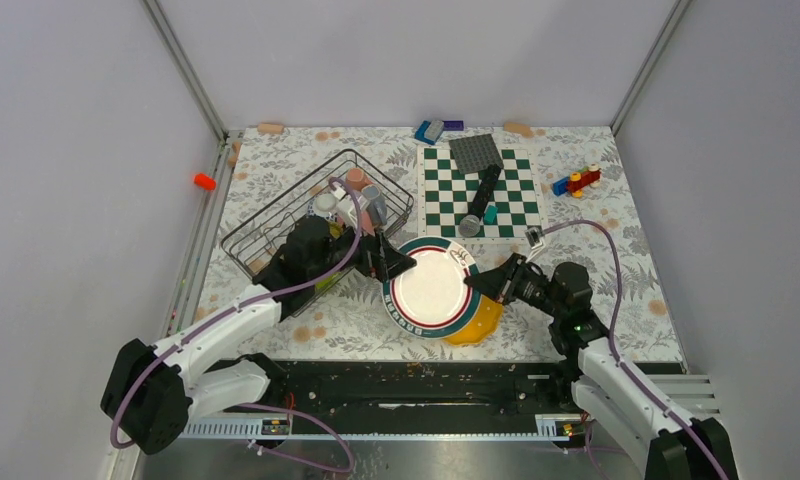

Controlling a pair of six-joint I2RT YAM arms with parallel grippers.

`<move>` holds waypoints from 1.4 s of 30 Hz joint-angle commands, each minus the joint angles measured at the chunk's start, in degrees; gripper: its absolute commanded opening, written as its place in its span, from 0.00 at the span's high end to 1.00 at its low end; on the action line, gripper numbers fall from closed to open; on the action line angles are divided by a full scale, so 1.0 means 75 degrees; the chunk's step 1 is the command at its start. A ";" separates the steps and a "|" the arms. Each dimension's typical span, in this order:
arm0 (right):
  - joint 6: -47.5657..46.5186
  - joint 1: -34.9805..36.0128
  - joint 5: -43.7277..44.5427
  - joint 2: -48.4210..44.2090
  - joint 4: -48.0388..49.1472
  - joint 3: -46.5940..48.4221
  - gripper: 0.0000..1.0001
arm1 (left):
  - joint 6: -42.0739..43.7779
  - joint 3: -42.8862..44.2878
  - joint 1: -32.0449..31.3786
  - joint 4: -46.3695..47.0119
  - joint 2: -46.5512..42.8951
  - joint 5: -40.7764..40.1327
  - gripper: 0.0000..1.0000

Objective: Unload the mixed dishes from the dish rack
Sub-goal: Pick up the plate from the dish rack, then place the plate at the center of the board.

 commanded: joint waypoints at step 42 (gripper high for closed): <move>-0.0955 0.0043 0.3478 -0.0513 -0.5073 0.0508 0.98 | 0.0749 -0.0390 -0.0009 -0.0715 -0.1912 -0.3435 0.01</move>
